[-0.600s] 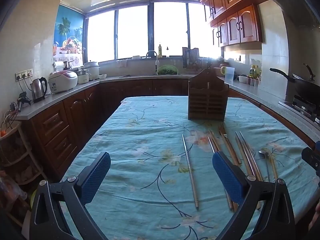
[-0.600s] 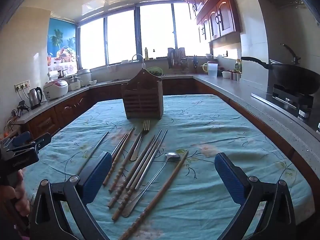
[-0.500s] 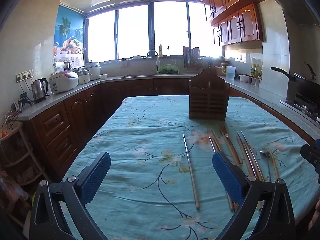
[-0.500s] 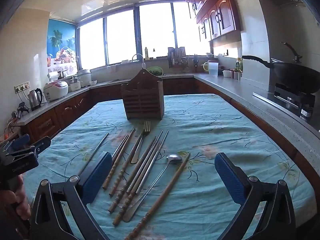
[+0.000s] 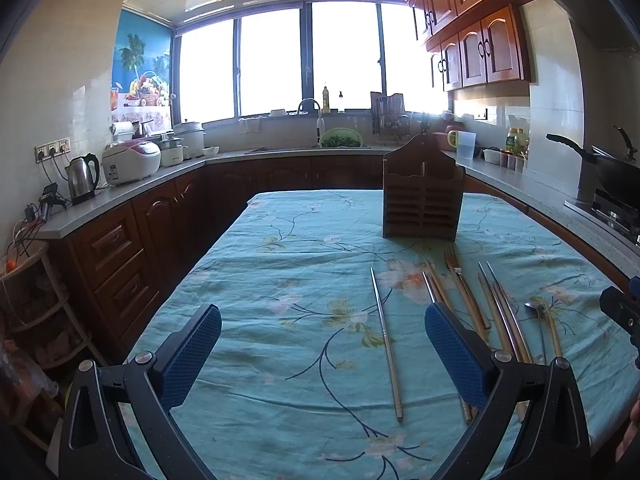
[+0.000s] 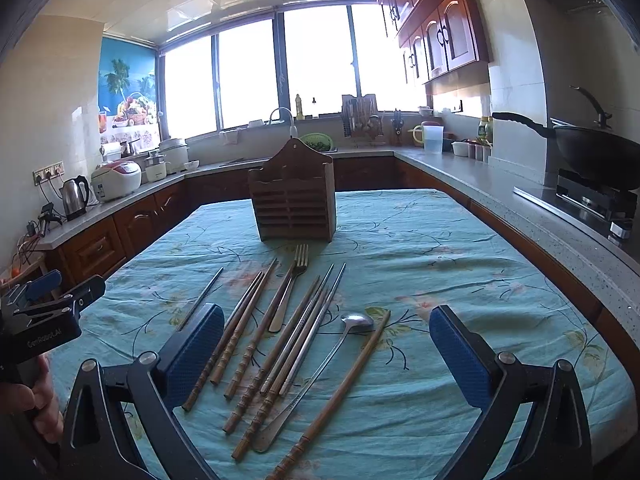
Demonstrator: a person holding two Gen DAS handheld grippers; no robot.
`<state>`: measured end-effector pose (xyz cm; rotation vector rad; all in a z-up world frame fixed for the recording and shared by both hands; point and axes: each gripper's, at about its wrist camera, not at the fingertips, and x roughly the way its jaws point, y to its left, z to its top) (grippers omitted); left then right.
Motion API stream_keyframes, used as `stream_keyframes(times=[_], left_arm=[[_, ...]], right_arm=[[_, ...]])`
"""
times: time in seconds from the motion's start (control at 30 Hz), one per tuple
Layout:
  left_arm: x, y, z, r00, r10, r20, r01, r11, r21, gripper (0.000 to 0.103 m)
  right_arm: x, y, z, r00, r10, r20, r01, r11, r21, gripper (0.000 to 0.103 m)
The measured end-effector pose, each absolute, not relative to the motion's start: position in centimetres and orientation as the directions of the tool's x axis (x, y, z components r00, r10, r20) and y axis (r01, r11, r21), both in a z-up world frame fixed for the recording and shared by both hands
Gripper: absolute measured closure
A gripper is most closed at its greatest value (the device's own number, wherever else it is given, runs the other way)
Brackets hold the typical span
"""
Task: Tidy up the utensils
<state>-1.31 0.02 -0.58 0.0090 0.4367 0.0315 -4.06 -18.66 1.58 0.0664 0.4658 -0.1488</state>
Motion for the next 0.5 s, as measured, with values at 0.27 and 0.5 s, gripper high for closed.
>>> stream_keyframes(times=[0.27, 0.5], left_arm=[[-1.32, -0.02, -0.59, 0.906, 0.031, -0.421, -0.027, 1.0, 0.015, 0.001], [-1.35, -0.06, -0.65, 0.906, 0.03, -0.422, -0.027, 1.0, 0.015, 0.001]], right_arm=[[-4.21, -18.75, 1.81, 0.882, -0.125, -0.455, 0.155, 0.988, 0.028, 0.0], [-4.41, -18.72, 2.13, 0.892, -0.128, -0.433, 0.156, 0.987, 0.029, 0.0]])
